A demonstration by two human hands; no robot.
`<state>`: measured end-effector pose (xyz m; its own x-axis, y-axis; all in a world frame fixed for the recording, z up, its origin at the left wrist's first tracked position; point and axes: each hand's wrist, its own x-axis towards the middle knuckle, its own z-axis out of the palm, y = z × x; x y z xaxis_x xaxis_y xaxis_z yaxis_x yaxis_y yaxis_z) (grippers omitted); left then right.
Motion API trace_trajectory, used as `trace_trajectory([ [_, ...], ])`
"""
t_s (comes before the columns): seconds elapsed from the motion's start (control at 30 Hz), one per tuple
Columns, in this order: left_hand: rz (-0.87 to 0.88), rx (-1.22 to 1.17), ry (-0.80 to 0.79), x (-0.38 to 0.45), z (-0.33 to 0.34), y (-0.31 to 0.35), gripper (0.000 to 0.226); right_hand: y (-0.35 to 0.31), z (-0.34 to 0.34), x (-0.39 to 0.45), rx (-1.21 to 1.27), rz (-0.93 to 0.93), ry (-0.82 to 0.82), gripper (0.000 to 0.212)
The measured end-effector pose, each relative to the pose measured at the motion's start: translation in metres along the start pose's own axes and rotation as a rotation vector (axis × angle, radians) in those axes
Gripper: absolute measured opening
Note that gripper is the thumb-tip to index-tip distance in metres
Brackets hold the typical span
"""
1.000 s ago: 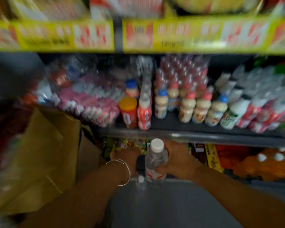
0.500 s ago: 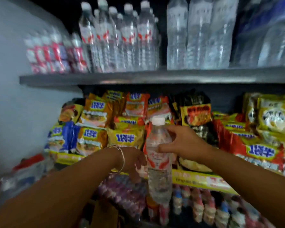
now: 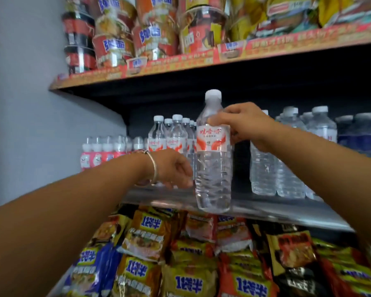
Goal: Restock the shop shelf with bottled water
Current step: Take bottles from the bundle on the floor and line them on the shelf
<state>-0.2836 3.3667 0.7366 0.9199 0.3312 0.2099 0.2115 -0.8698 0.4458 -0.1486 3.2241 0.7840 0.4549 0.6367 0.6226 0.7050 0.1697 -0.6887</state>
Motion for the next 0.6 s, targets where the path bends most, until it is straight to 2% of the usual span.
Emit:
trace_trajectory([
  [0.1, -0.006, -0.082, 0.093, 0.019, -0.013, -0.014, 0.021, -0.003, 0.008, 0.036, -0.001, 0.010, 0.041, 0.045],
  [0.17, 0.005, -0.113, 0.128, 0.032, -0.015, -0.025, 0.015, 0.001, 0.016, 0.055, -0.022, 0.011, 0.053, 0.034],
  [0.23, 0.002, -0.082, 0.148, 0.045, -0.014, -0.035, 0.012, 0.009, 0.025, 0.072, -0.040, 0.023, 0.066, 0.020],
  [0.33, 0.020, -0.006, 0.180, 0.064, -0.004, -0.048, 0.012, 0.027, 0.037, 0.092, -0.053, 0.067, 0.085, 0.016],
  [0.6, -0.029, -0.003, 0.102, 0.099, 0.021, -0.072, 0.018, 0.068, 0.060, 0.114, -0.124, 0.185, 0.077, 0.018],
])
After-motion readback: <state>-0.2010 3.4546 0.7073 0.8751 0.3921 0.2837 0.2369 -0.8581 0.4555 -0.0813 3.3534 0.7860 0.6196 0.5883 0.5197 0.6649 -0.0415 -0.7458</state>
